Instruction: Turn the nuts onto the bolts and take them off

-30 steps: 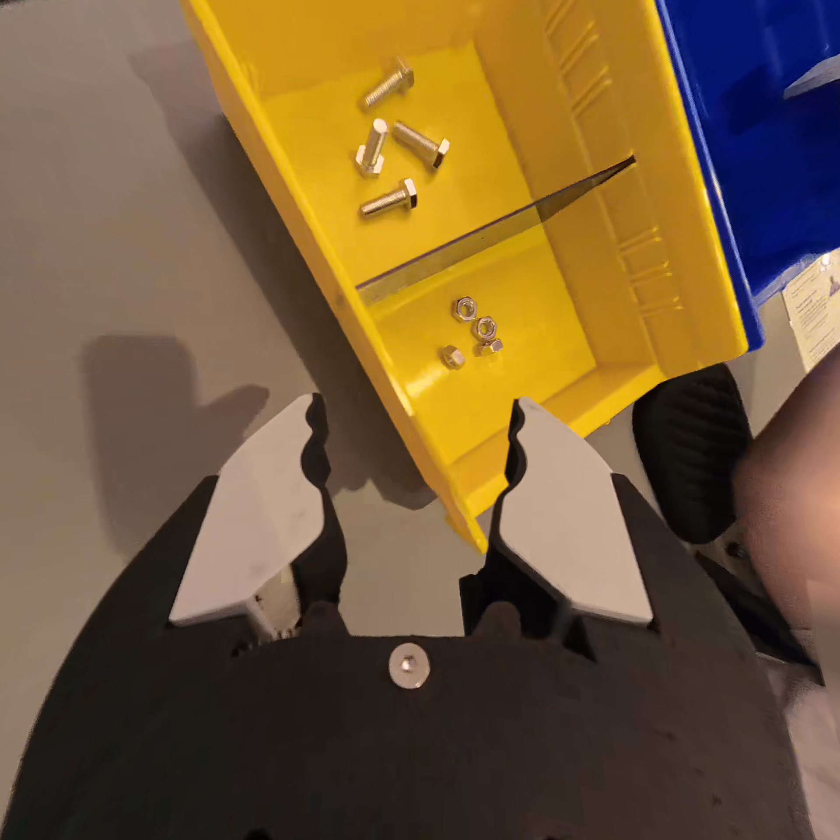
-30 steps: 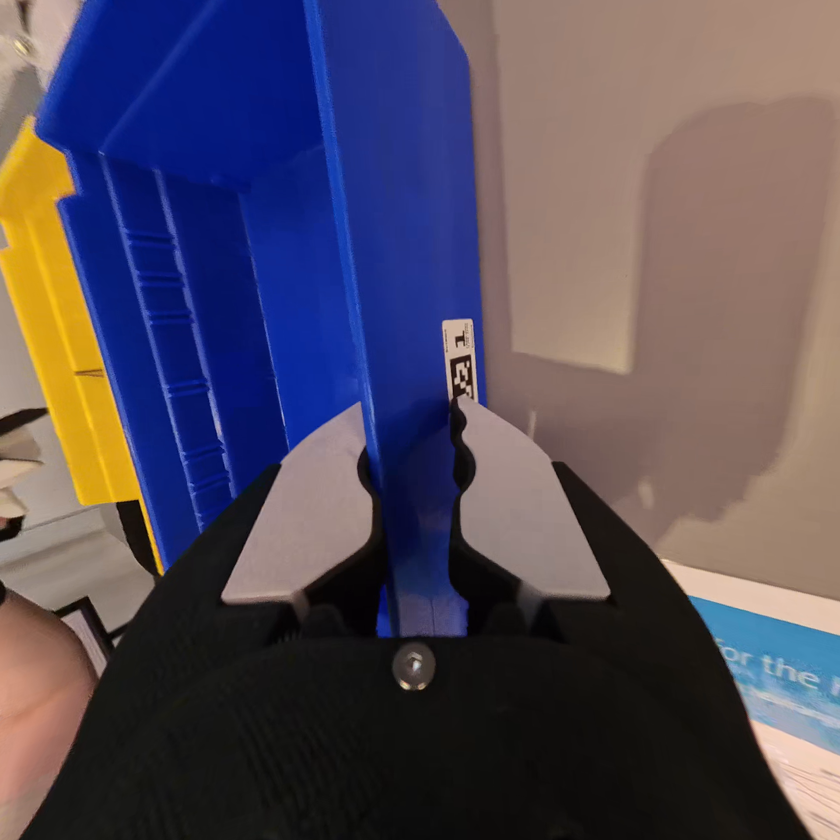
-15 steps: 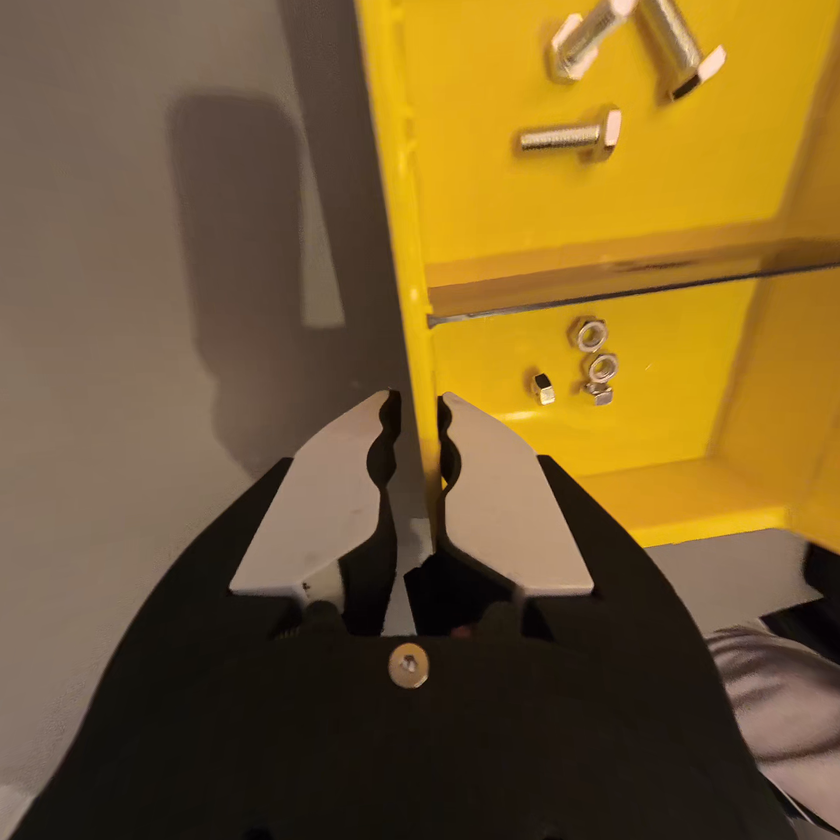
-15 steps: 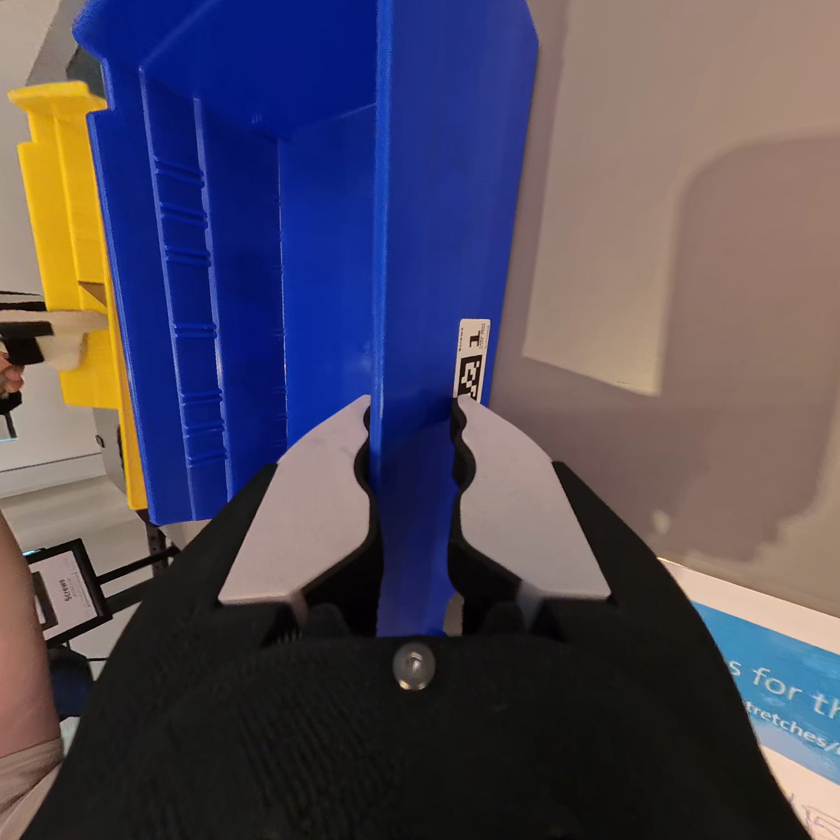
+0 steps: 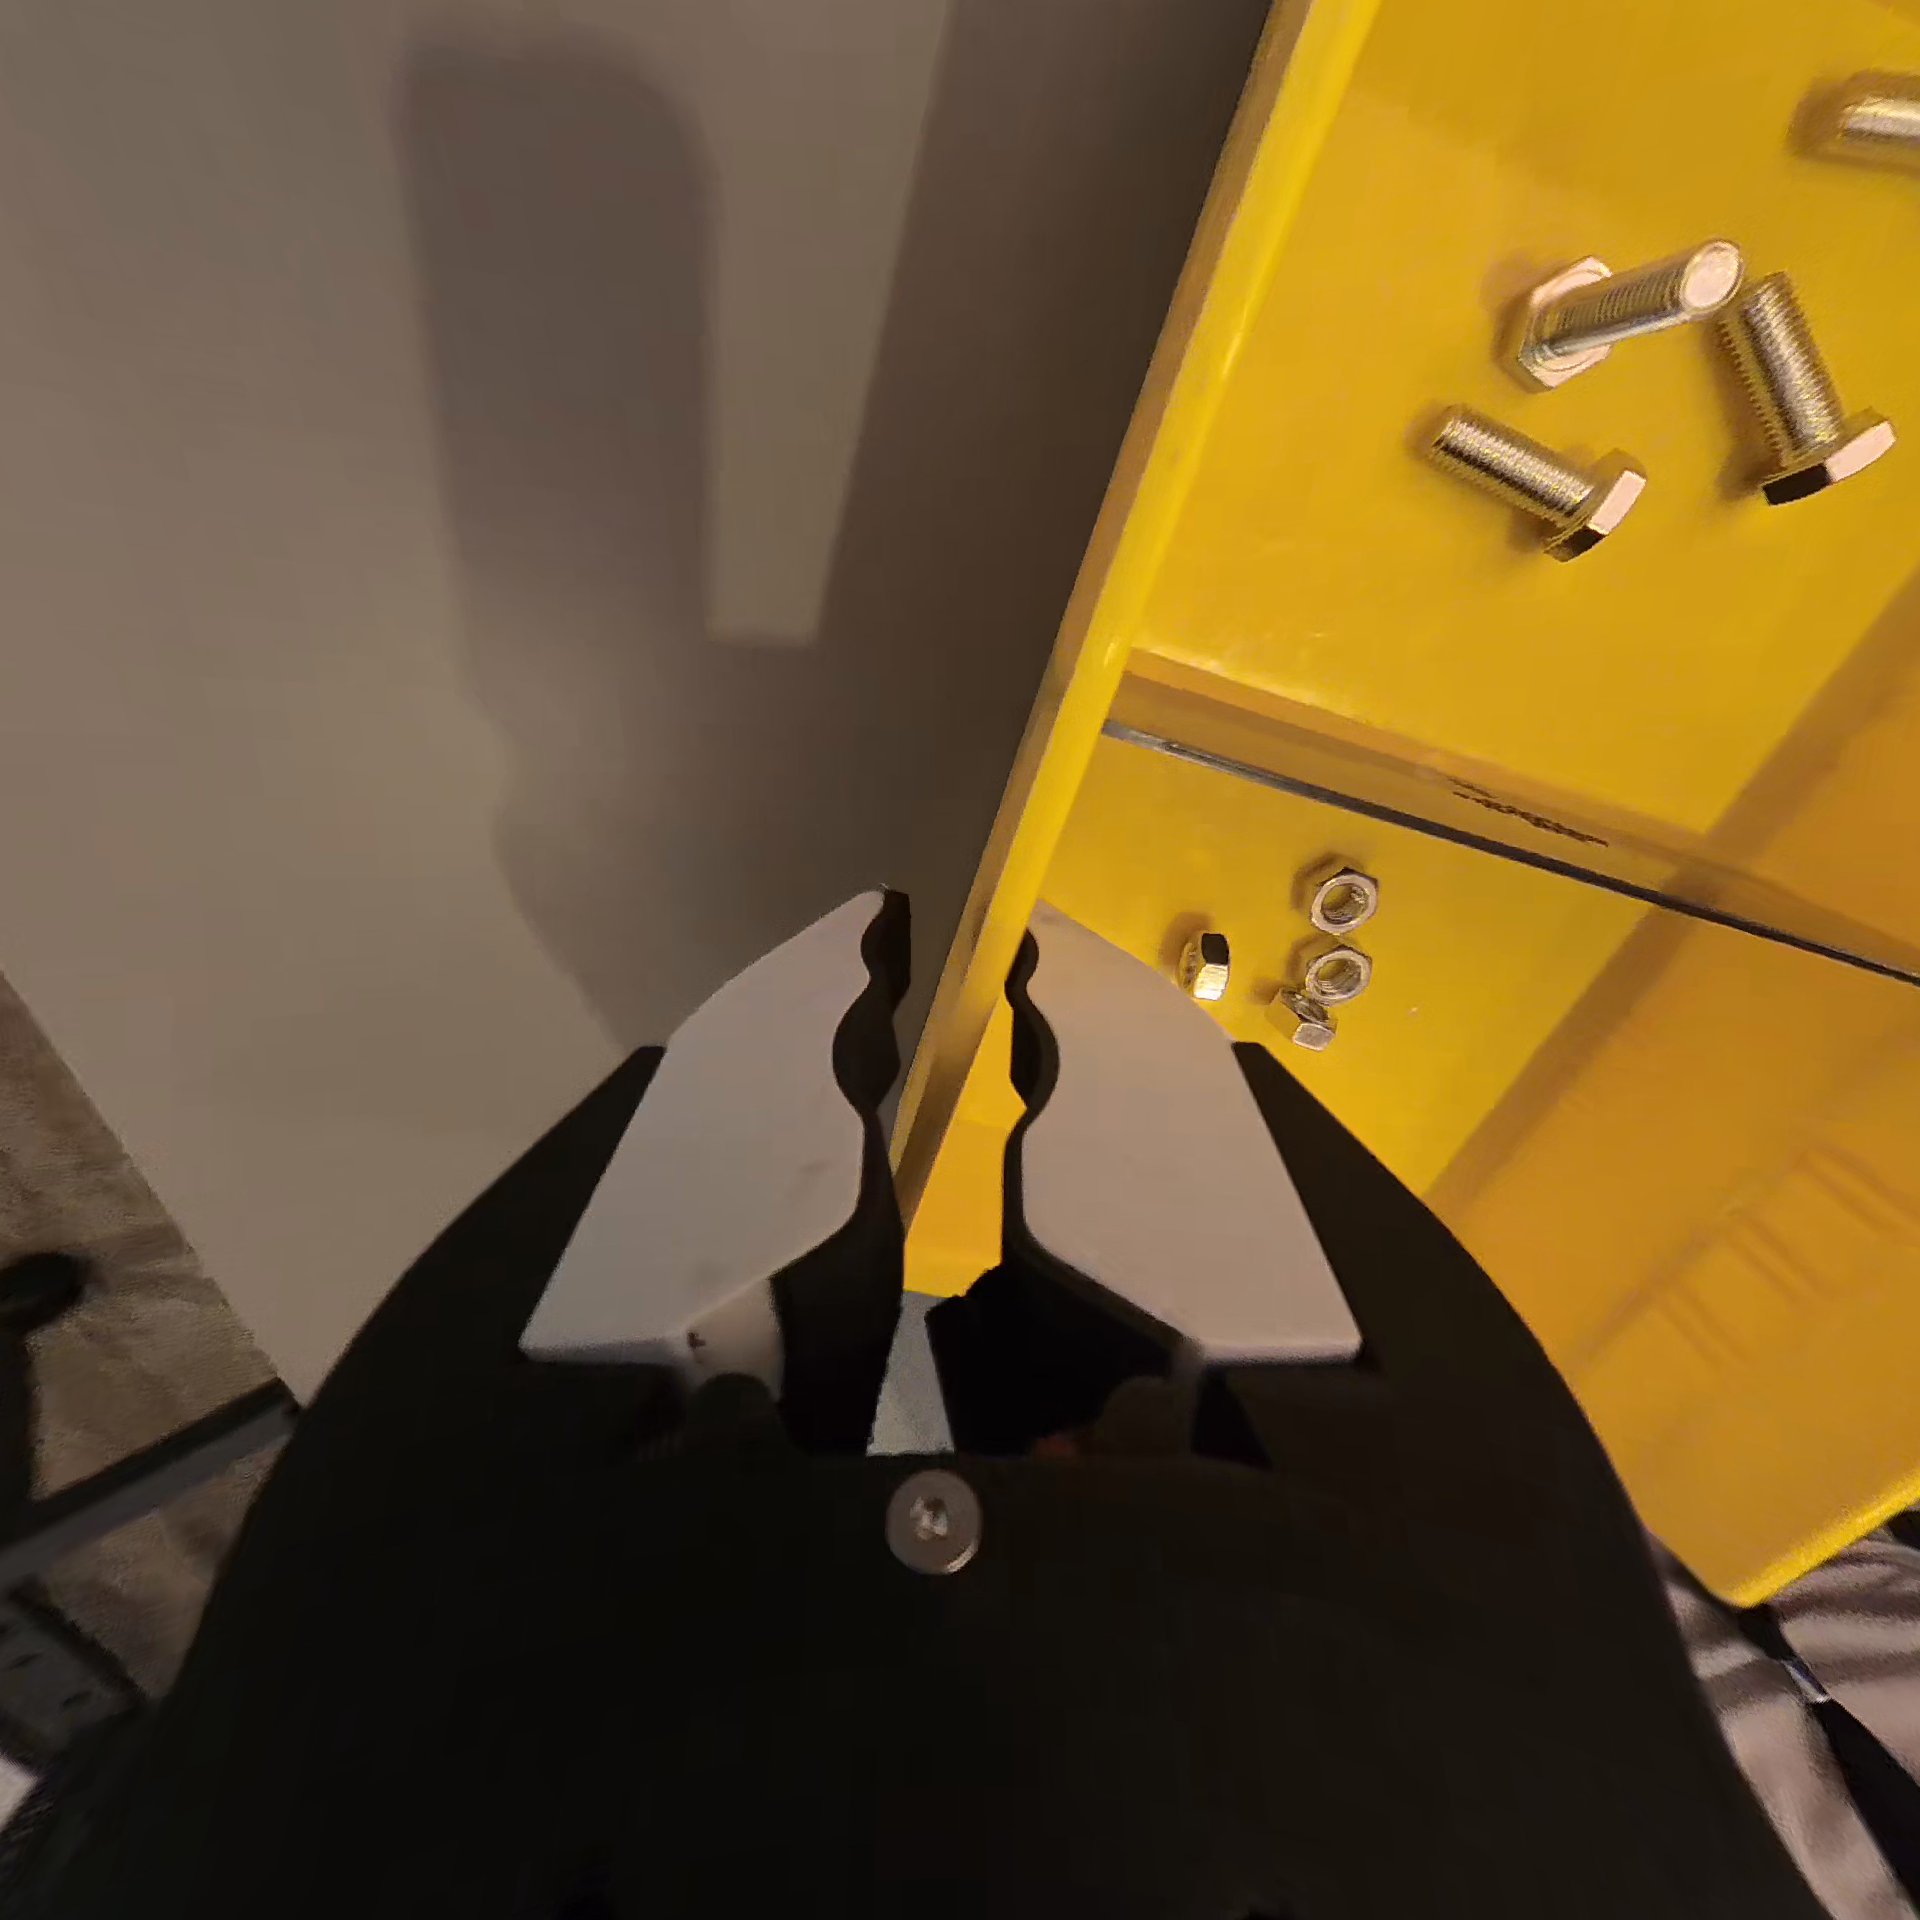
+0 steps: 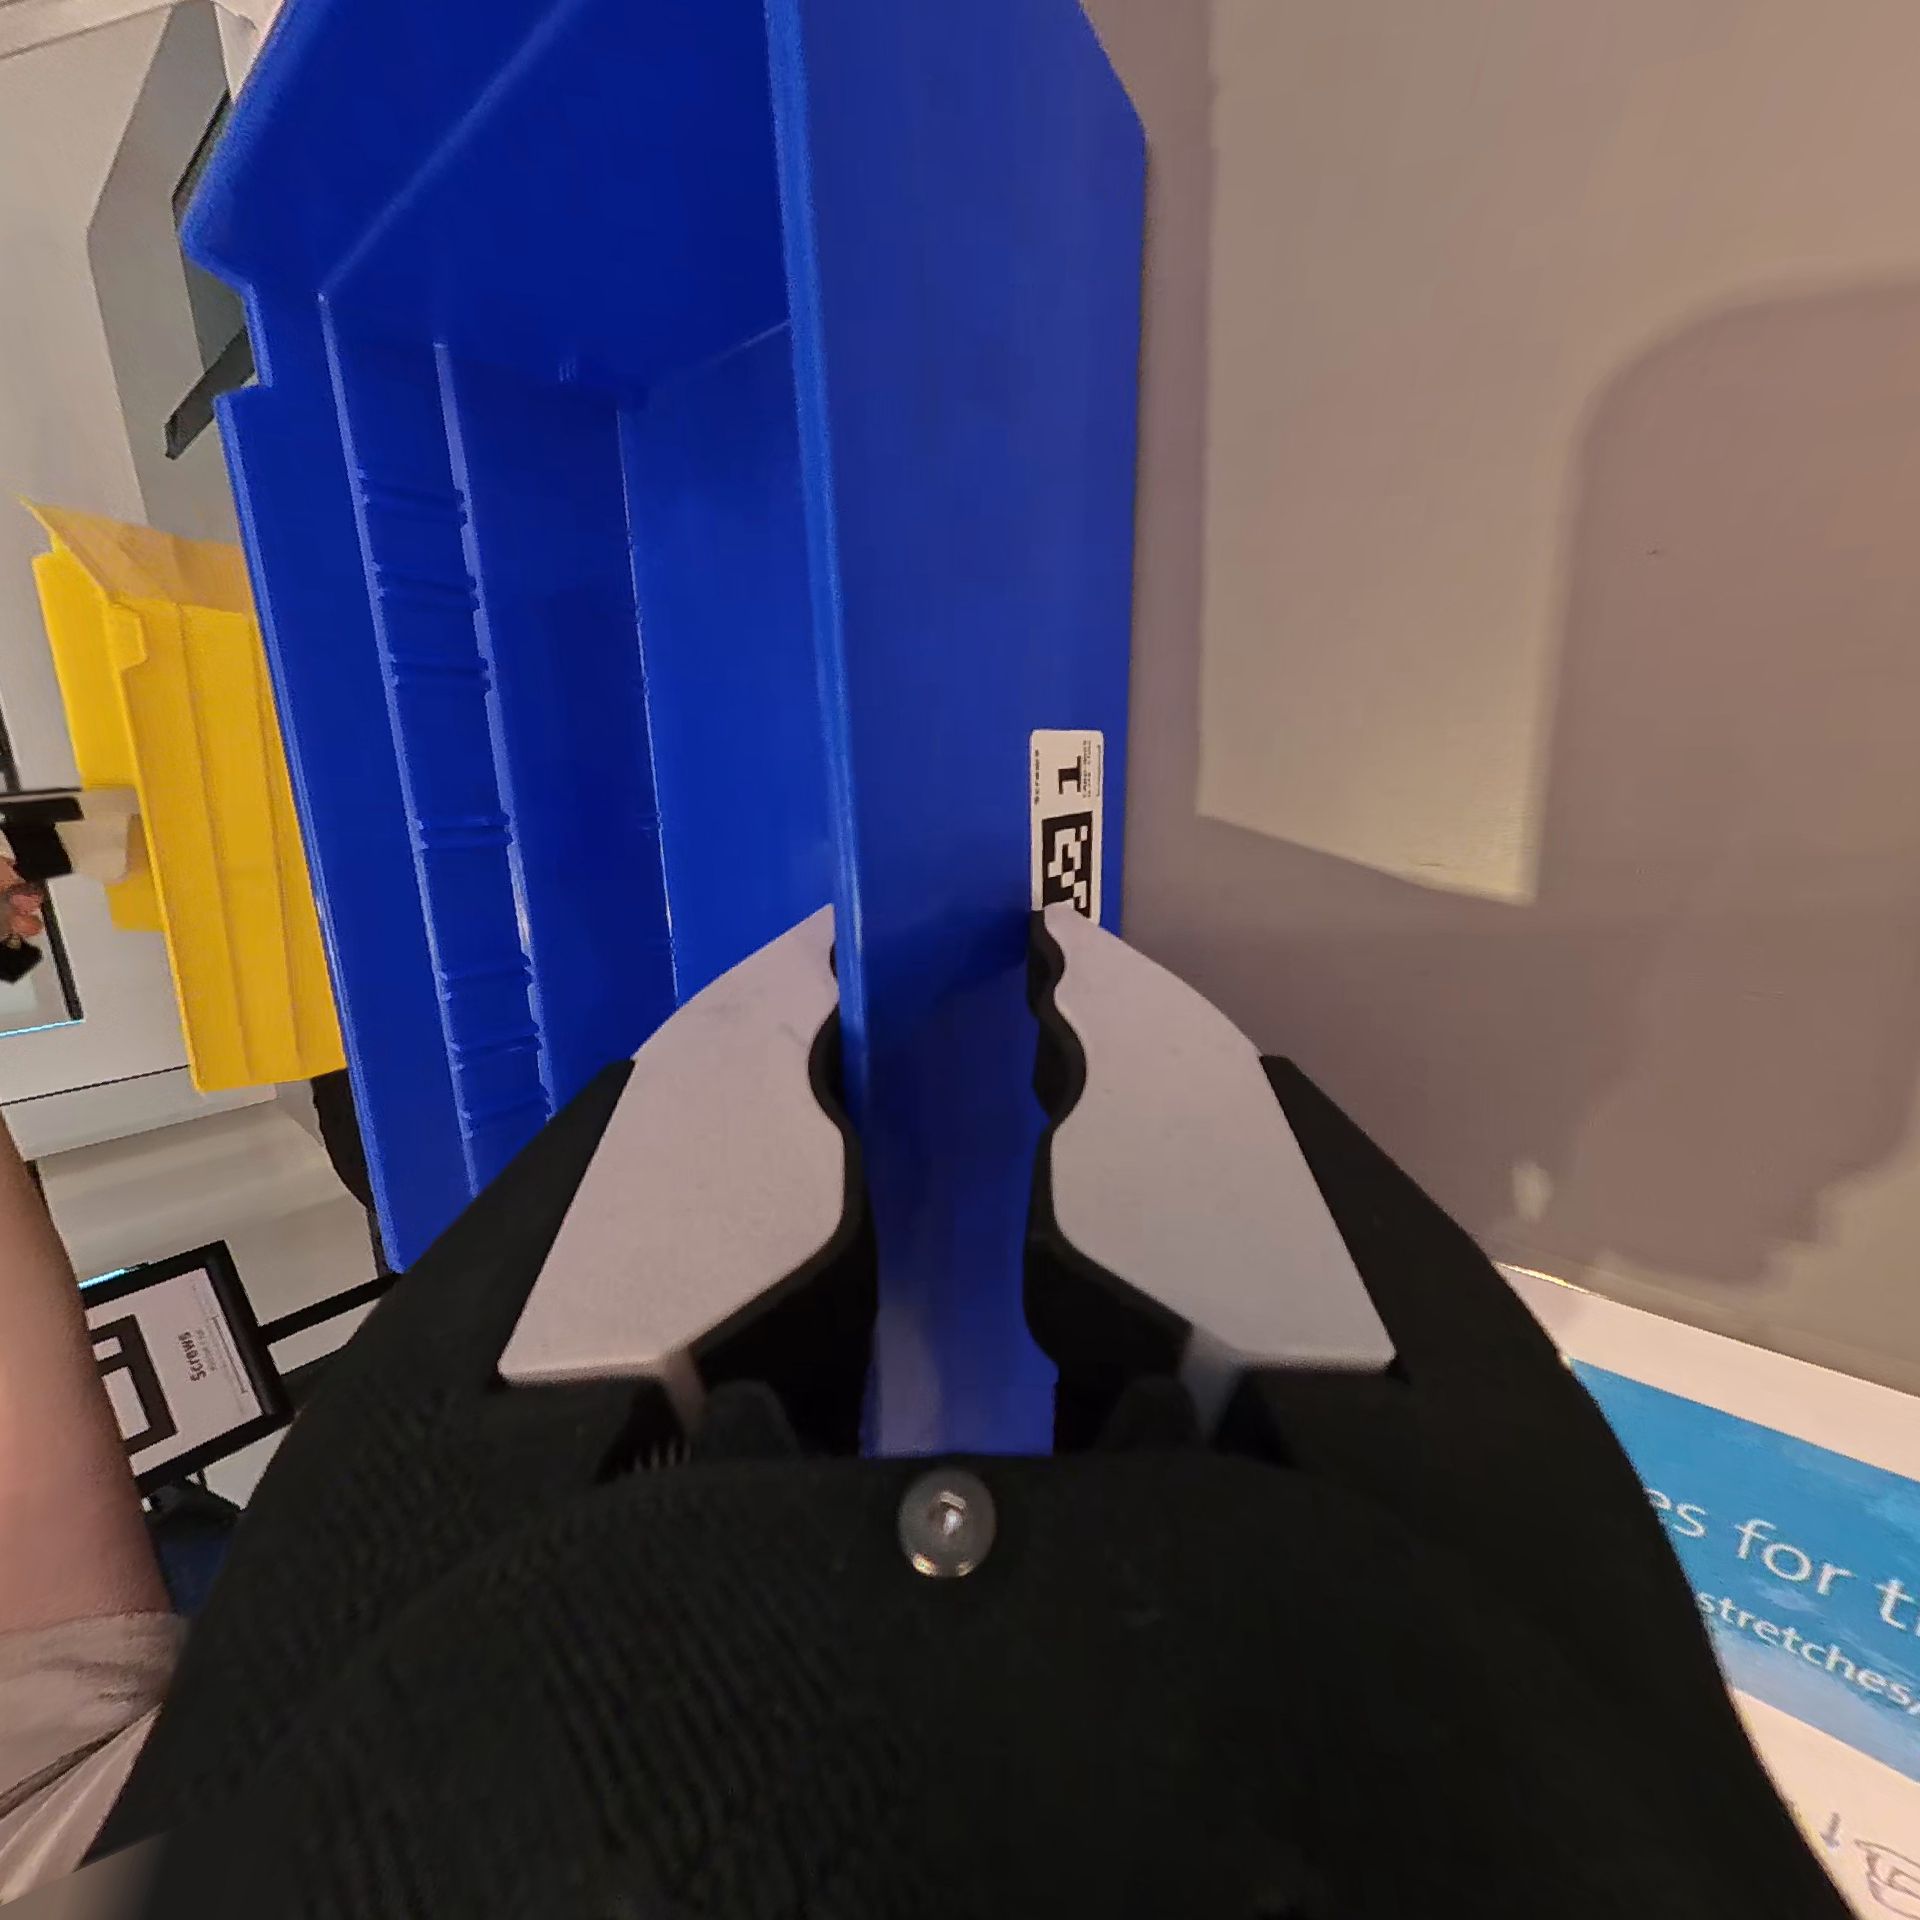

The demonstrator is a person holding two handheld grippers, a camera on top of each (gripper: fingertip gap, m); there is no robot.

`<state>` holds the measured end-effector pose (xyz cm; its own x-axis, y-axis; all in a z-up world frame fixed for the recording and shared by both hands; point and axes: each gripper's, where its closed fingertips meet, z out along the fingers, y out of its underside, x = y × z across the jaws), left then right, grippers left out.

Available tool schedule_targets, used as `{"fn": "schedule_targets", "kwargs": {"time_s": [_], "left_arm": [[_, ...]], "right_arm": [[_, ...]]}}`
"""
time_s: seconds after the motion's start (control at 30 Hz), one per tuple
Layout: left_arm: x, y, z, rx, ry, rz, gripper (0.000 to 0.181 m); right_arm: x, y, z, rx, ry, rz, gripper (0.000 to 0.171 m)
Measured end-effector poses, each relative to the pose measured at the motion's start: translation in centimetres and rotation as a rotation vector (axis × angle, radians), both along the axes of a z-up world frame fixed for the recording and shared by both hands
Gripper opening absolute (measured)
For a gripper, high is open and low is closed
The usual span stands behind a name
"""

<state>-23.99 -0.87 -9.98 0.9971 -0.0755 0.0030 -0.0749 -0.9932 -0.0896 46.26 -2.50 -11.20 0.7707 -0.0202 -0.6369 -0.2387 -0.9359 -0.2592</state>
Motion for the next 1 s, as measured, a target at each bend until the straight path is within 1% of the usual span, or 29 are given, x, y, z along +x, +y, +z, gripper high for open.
{"fn": "schedule_targets", "kwargs": {"time_s": [0.13, 0.17, 0.2, 0.37, 0.47, 0.53, 0.7, 0.87, 1.0], "left_arm": [[-3.0, -0.6, -0.1, 0.085, -0.215, 0.192, 0.011], [-3.4, -0.6, -0.1, 0.108, -0.263, 0.232, 0.013], [-3.7, -0.6, -0.1, 0.125, -0.289, 0.239, 0.014], [-4.3, -0.8, -0.2, 0.125, -0.254, 0.199, 0.012], [-4.2, -0.5, -0.6, 0.125, -0.225, 0.19, 0.011], [-3.8, -0.3, -1.2, 0.126, -0.256, 0.211, 0.01], [-3.6, -0.1, -1.2, 0.136, -0.306, 0.236, 0.013], [-3.5, 0.0, -1.1, 0.164, -0.315, 0.256, 0.013], [-3.4, -0.1, -1.0, 0.168, -0.34, 0.26, 0.014]], "right_arm": [[0.1, 0.0, 0.0, 0.003, 0.0, -0.014, 0.03], [0.2, 0.0, 0.0, 0.004, 0.001, -0.018, 0.03], [0.3, 0.0, 0.0, 0.006, 0.0, -0.023, 0.03], [1.1, -0.2, -0.1, 0.0, -0.016, -0.068, 0.03], [0.7, -0.6, 0.0, -0.017, -0.035, -0.047, 0.029], [0.1, -0.9, -0.1, -0.035, -0.057, -0.02, 0.028], [-1.1, -1.3, -0.3, -0.079, -0.12, 0.03, 0.023], [-1.3, -0.8, -0.4, -0.071, -0.124, 0.041, 0.023], [-2.1, -1.2, -0.4, -0.086, -0.126, 0.078, 0.023]]}}
